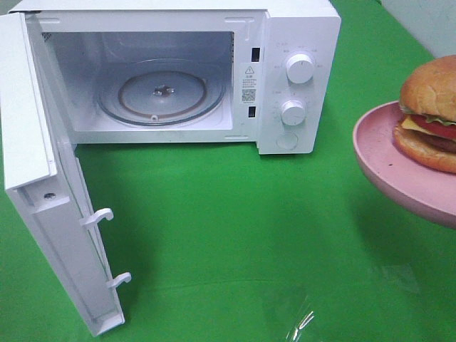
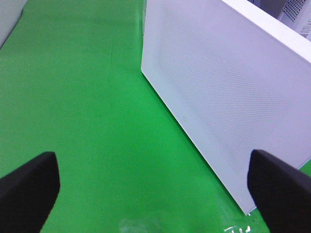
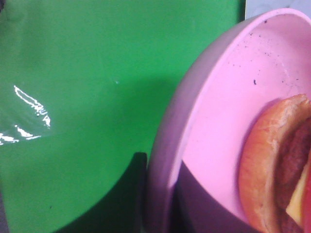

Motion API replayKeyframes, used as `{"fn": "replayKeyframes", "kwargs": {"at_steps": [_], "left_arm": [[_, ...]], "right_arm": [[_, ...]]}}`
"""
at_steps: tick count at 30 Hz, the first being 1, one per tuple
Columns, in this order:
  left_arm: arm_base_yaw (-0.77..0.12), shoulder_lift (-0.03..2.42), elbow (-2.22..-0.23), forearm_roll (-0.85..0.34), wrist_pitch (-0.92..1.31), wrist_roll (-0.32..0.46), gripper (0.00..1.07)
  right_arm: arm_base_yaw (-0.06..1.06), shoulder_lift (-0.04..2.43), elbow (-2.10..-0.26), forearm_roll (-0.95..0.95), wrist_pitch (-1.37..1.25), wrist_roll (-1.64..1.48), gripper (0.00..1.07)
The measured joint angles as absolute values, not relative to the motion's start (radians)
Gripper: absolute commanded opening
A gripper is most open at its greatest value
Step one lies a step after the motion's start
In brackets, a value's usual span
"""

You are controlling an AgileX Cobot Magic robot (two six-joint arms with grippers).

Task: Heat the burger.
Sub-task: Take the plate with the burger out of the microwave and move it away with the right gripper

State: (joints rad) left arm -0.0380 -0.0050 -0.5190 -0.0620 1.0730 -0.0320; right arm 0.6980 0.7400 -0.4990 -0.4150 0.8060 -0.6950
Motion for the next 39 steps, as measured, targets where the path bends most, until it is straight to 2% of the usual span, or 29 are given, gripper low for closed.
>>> {"fn": "replayKeyframes", "kwargs": {"at_steps": [22, 39], "left_arm": [[-0.038, -0.005, -0.519, -0.062, 1.073, -0.032, 0.97], [-0.038, -0.005, -0.519, -0.062, 1.073, -0.032, 0.97]], "right_arm": [[0.698, 0.749, -0.499, -0.653, 0.959, -0.183, 0.00], [0.698, 0.939, -0.575, -0.737, 1.049, 0.164, 0.00]]}}
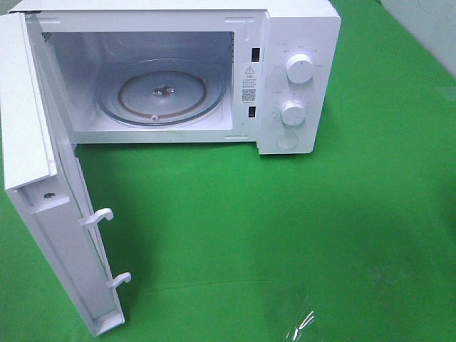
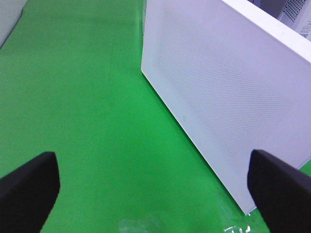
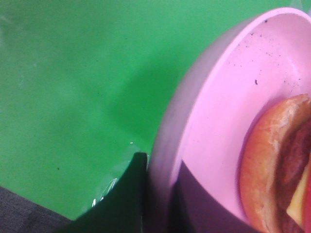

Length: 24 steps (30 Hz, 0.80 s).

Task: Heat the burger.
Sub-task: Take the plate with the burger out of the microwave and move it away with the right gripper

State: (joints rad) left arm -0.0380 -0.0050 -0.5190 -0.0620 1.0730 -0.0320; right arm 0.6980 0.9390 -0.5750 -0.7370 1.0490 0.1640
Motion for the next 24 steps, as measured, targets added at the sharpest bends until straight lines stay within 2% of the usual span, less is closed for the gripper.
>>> {"fn": "replayKeyframes", "kwargs": {"at_steps": [16, 24], "left_arm": [[-0.038, -0.005, -0.519, -0.062, 1.073, -0.032, 0.97], [-0.038, -0.005, -0.519, -0.062, 1.073, -0.032, 0.97]], "right_arm": [[0.698, 1.183, -0.641, -0.766, 1.103, 0.543, 0.00], [0.692, 1.281, -0.692, -0.767, 1.105, 0.590, 0.00]]}}
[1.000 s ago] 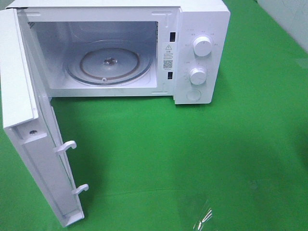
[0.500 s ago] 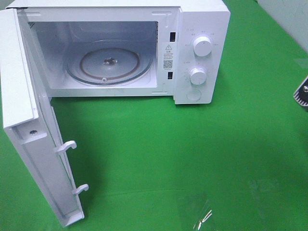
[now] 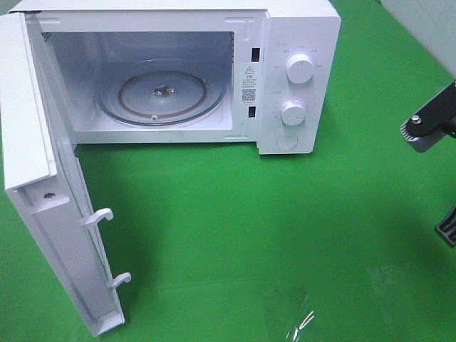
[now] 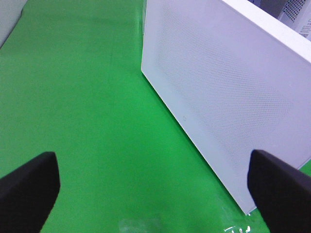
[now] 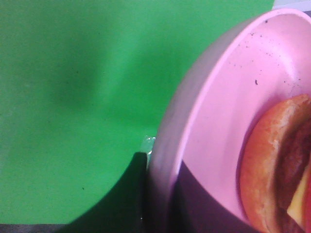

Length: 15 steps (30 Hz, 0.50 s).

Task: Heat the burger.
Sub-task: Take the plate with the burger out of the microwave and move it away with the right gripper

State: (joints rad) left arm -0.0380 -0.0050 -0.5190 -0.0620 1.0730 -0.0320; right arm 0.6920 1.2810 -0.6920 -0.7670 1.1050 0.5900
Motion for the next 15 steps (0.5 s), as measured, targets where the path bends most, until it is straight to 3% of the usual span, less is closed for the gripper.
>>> {"fn": "replayKeyframes", "kwargs": {"at_steps": [9, 15], "left_arm": [[-0.038, -0.005, -0.519, -0.062, 1.073, -0.032, 0.97], [-0.038, -0.005, -0.519, -0.062, 1.073, -0.032, 0.97]], "right_arm": [[0.688, 1.385, -0.700, -0.768, 1.030, 0.666, 0.00], [0.626, 1.436, -0.701, -0.768, 0.961, 0.694, 0.00]]}}
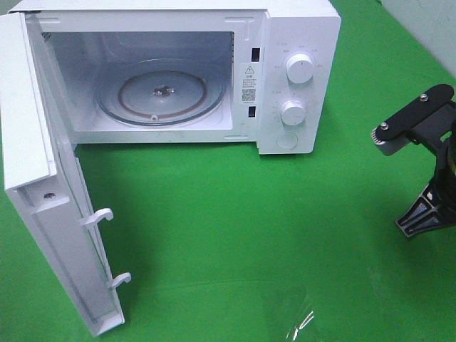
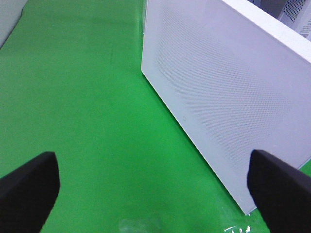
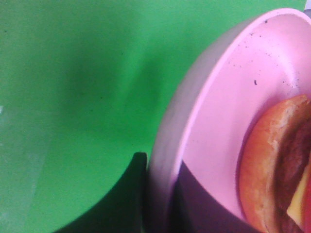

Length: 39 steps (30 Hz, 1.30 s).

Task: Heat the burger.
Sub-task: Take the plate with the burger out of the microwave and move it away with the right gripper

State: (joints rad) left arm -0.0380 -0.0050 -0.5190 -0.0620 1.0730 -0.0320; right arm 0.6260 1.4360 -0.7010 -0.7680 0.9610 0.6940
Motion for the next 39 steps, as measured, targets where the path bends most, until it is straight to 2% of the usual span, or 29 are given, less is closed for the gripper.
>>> {"fn": "replayKeyframes", "kwargs": {"at_steps": [14, 39], "left_arm": [[-0.038, -0.005, -0.519, -0.062, 1.073, -0.032, 0.96], [-0.038, -0.005, -0.519, -0.062, 1.073, -0.032, 0.96]], "right_arm": [[0.524, 1.524, -0.701, -0.788, 0.863, 0.724, 0.01], [0.518, 1.749, -0.702, -0.861, 0.760, 0.914, 0.02]]}}
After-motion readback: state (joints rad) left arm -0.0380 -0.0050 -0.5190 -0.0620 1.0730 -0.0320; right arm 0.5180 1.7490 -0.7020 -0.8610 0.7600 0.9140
